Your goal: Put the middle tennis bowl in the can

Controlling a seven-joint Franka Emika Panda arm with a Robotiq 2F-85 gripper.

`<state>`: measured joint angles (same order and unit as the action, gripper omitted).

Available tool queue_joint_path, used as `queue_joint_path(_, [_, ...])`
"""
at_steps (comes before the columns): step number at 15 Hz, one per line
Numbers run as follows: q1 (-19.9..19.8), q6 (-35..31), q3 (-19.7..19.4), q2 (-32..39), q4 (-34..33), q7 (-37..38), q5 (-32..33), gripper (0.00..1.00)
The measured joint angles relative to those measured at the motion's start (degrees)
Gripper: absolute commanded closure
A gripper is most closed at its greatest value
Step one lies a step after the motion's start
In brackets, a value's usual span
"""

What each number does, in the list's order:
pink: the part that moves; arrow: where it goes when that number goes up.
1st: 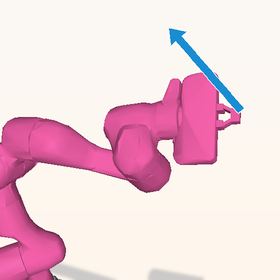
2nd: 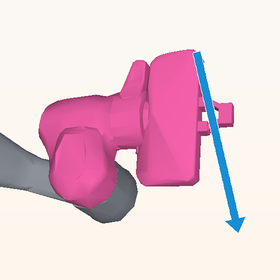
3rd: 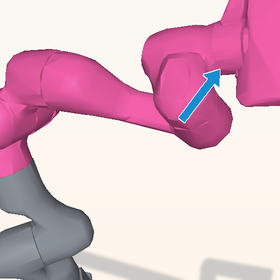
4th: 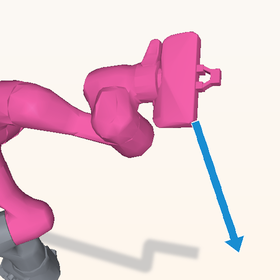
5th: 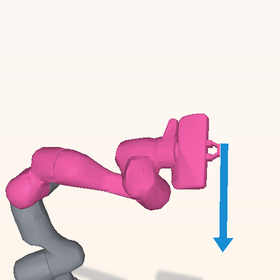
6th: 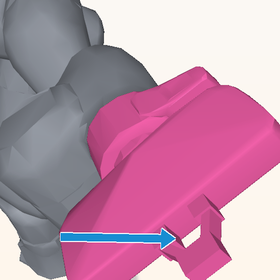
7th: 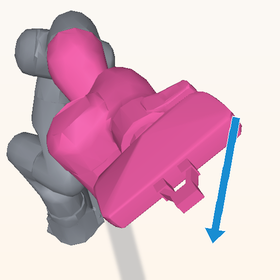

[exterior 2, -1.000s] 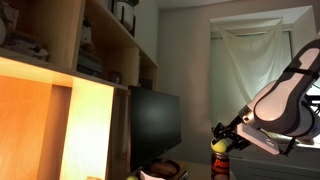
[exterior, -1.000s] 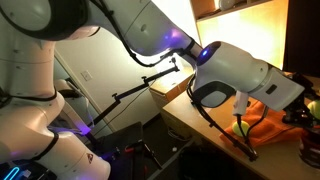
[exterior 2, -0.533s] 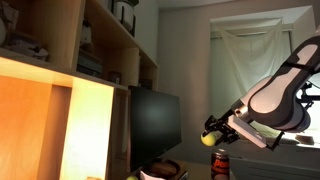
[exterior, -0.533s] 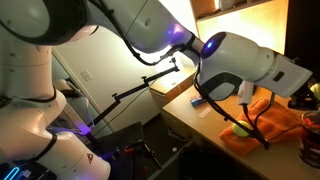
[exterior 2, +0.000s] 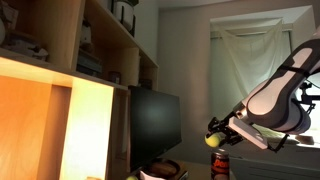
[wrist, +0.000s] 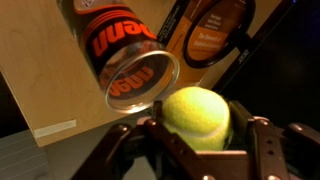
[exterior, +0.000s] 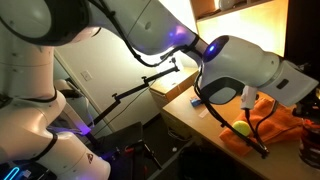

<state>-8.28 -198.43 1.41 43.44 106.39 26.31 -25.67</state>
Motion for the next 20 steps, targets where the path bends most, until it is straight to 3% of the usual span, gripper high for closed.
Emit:
queue_joint_path(7, [1.76, 0.00, -1.14, 0.39, 0.18, 0.00, -1.57, 0.58])
queue_joint_path(13, [-1.24, 0.01, 3.41, 0.45, 0.77, 0.23, 1.98, 0.58])
queue_joint_path(20, [-1.43, 0.00, 2.51, 0.49, 0.74, 0.18, 0.56, 0.58])
